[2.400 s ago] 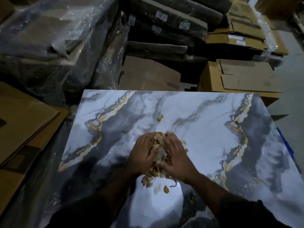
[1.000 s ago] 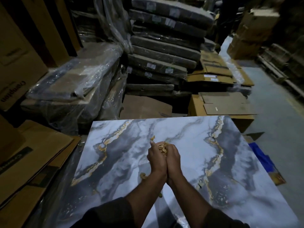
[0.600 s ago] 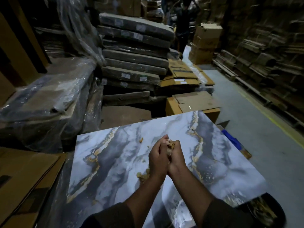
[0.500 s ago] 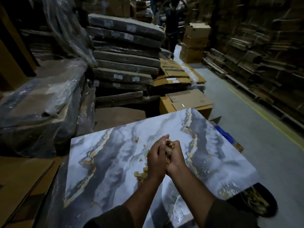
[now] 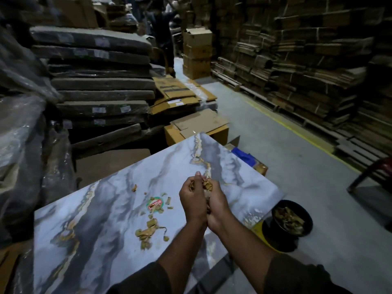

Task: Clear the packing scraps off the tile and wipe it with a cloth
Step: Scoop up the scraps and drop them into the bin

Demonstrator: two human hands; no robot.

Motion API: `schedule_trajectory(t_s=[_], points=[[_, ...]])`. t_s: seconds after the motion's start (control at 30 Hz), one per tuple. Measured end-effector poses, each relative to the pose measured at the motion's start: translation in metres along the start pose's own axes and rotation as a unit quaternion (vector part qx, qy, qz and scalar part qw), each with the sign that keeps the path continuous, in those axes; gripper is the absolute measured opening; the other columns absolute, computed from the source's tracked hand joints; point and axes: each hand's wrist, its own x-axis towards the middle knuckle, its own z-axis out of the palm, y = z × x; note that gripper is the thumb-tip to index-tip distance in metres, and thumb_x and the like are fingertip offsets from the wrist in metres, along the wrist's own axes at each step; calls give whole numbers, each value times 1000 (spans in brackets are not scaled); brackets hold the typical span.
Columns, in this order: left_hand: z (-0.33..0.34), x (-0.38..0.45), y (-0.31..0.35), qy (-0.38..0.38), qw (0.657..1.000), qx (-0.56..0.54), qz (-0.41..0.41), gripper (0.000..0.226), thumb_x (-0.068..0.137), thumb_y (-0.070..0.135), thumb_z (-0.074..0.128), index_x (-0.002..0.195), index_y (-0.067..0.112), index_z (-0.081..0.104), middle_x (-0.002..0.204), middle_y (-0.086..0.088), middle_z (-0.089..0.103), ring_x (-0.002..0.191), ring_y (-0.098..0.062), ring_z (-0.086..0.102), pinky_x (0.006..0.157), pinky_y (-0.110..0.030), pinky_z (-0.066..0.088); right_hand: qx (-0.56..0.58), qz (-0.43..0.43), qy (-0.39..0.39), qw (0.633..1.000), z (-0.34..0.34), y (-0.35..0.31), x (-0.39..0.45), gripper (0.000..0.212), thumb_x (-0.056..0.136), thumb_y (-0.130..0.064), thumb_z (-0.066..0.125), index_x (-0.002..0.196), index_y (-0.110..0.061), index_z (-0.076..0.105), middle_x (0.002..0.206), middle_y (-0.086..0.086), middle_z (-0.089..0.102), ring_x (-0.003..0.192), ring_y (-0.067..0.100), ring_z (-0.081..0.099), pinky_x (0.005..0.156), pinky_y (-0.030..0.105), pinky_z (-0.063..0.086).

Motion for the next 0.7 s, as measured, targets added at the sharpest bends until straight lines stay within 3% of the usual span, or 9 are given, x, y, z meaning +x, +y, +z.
schedule_trajectory(t_s=[0.13,0.27,0.4,0.57,0.7], points=[[61,-15,-8,-17,1000,2,-12,36,103,35,55,78,15,70,75,-3,73,75,-19,69,68,-33,55,36,-3,18,999,-45,-40,13,36,101,-35,49,93,-11,73,83,6,72,80,20,69,70,31,52],[135,-39,-23,-37,999,12,-29,33,102,32,56,76,20,72,75,-1,74,73,-15,71,68,-34,57,60,-9,38,997,-109,-83,27,44,102,-36,46,82,-13,77,81,5,75,72,18,71,64,29,53],[202,-69,-44,-79,995,12,-58,33,102,32,58,76,18,73,76,-1,75,73,-15,72,69,-34,58,84,1,81,993,-175,-120,34,40,102,-37,45,92,-11,74,86,8,74,77,21,69,61,28,53],[273,-110,-67,-148,985,41,-84,32,102,29,58,78,12,71,75,-5,74,75,-20,71,72,-37,57,170,-11,113,979,-253,-154,37,31,102,-32,45,107,-10,67,92,8,68,85,21,64,70,31,50],[324,-129,-86,-204,971,74,-102,30,103,23,57,80,8,70,77,-7,73,77,-22,70,71,-36,54,232,-25,142,962,-305,-175,48,35,104,-33,43,99,-10,70,88,7,71,85,20,65,78,31,48]])
